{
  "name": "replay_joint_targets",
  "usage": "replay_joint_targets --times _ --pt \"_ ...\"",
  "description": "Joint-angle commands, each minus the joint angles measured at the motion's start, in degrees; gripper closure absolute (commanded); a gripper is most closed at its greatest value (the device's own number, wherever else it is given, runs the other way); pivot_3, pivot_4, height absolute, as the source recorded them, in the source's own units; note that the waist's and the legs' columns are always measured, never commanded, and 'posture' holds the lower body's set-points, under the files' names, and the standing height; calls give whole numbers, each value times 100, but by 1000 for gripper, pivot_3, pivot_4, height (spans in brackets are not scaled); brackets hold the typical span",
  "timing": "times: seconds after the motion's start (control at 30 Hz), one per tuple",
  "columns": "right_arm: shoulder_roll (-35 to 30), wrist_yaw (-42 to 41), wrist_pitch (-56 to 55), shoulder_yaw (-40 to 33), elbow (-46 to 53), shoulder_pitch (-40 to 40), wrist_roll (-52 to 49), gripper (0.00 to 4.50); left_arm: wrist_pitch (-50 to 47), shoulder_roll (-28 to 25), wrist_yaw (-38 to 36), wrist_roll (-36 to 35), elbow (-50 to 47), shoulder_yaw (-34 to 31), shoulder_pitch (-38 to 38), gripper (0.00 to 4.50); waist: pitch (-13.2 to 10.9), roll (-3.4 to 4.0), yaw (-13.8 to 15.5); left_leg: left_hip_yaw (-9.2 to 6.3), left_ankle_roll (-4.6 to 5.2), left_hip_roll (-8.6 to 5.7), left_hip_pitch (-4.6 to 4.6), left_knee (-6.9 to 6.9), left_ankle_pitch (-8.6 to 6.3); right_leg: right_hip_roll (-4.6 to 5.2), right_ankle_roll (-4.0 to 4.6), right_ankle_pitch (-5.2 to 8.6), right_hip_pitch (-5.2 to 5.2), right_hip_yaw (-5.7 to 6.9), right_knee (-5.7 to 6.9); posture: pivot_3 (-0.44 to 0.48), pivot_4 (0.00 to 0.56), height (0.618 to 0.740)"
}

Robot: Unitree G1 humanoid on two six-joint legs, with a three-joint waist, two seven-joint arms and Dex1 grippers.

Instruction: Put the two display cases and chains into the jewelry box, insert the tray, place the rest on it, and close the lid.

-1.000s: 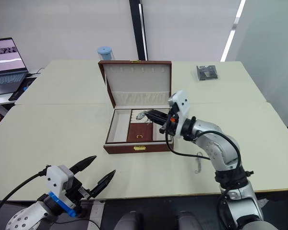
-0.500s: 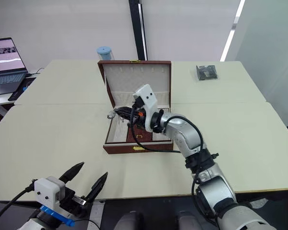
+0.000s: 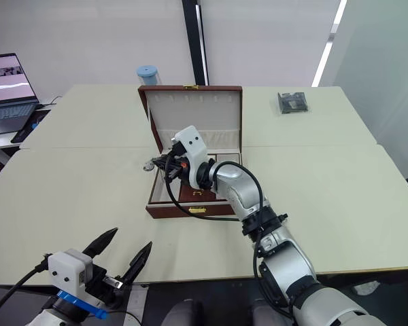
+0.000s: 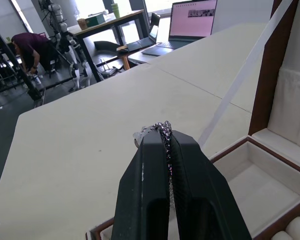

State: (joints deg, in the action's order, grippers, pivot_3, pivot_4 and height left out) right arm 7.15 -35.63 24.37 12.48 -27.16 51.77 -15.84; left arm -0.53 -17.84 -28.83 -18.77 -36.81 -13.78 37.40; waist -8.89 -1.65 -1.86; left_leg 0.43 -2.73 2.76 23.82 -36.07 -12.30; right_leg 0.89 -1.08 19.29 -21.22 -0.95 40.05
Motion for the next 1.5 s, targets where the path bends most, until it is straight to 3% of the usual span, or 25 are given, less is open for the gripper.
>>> replay_joint_targets --times 0.03,0.4,0.67,0.7,0.97,1.5 --pt "73 48 -162 -117 29 95 54 4480 -69 -58 62 -28 -318 40 -47 0 0 0 0 0 0 0 0 0 0 0 0 0 0 0 0 0 150 740" --pt "85 220 -256 -255 -179 91 168 4480 -371 -144 113 -65 -459 82 -232 0 -1 1 0 0 0 0 1 1 0 0 0 0 -2 -1 0 0 150 740" --pt "93 226 -190 -316 -94 34 141 2408 -454 -160 66 -91 -474 68 -275 0 -1 2 0 1 0 0 1 2 0 0 0 0 -3 -1 0 0 150 740" --pt "84 202 -203 -317 -56 10 129 2408 -466 -167 56 -98 -465 70 -287 0 -1 2 0 1 0 0 1 2 0 0 0 0 -3 -1 0 0 150 740" --pt "-280 -145 -322 -374 413 -323 47 23 -582 -269 -6 -192 -347 41 -522 0 -2 2 6 0 0 -2 4 2 0 3 0 0 -2 0 -1 0 150 740" --pt "-1797 -1123 -470 -788 1455 -1146 -254 23 -932 -836 -413 -724 299 -359 -1388 0 -10 12 4 0 0 -1 3 3 0 0 0 0 -3 0 -3 0 150 740"
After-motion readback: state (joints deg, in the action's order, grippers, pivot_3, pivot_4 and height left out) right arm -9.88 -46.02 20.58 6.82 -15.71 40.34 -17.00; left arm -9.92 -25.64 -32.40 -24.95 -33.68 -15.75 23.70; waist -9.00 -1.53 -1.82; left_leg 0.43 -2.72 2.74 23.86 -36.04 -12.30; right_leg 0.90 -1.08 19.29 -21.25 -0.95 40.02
